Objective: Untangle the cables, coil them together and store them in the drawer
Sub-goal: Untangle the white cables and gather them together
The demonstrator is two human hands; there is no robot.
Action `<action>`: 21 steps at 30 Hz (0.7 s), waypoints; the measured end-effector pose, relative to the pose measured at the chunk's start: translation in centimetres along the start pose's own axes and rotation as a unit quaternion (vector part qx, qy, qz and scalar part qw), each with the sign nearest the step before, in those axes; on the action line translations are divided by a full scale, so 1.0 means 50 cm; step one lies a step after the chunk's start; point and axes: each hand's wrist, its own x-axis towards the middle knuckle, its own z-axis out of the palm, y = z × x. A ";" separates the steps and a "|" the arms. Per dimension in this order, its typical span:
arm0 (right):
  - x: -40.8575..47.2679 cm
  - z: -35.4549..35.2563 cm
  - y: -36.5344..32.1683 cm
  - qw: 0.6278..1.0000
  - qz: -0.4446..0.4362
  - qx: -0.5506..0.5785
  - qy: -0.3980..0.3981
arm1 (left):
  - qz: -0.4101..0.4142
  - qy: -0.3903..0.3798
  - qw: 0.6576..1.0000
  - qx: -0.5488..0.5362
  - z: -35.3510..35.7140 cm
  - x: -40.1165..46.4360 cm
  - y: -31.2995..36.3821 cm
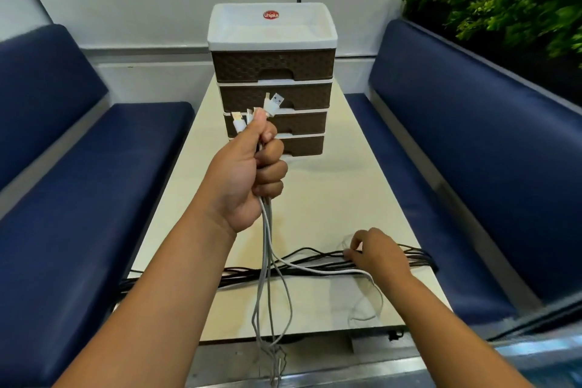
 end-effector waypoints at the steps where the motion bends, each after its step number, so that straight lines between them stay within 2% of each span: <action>1: -0.003 -0.001 -0.001 1.000 -0.016 -0.008 0.022 | 0.002 0.003 1.000 0.003 0.006 -0.006 -0.003; 4: -0.022 -0.026 -0.001 0.995 -0.039 0.052 0.073 | 0.007 0.009 1.000 0.009 0.018 -0.026 -0.012; 6: -0.050 -0.061 0.001 0.980 -0.054 0.188 0.043 | 0.013 0.015 1.000 0.012 0.026 -0.040 -0.018; 8: -0.098 -0.108 -0.002 0.946 -0.100 0.299 -0.078 | 0.018 0.022 0.999 0.015 0.034 -0.054 -0.024; 9: -0.126 -0.126 -0.002 0.930 -0.133 0.308 -0.149 | 0.022 0.027 0.999 0.017 0.039 -0.062 -0.029; 12: -0.189 -0.133 0.009 0.896 -0.179 0.270 -0.303 | 0.032 0.040 0.998 0.026 0.054 -0.084 -0.044; 15: -0.222 -0.099 0.024 0.892 -0.162 0.194 -0.374 | 0.037 0.031 0.998 0.044 0.070 -0.109 -0.059; 17: -0.226 -0.082 0.032 0.911 -0.172 0.115 -0.357 | 0.035 0.012 0.998 0.052 0.080 -0.127 -0.071; 19: -0.223 -0.088 0.033 0.946 -0.209 0.052 -0.244 | 0.025 -0.014 0.999 0.041 0.088 -0.145 -0.087; 20: -0.224 -0.103 0.025 0.957 -0.207 0.088 -0.185 | 0.017 -0.026 0.999 0.031 0.093 -0.154 -0.097; 21: -0.231 -0.125 0.014 0.956 -0.191 0.174 -0.140 | 0.011 -0.035 0.999 0.027 0.099 -0.163 -0.107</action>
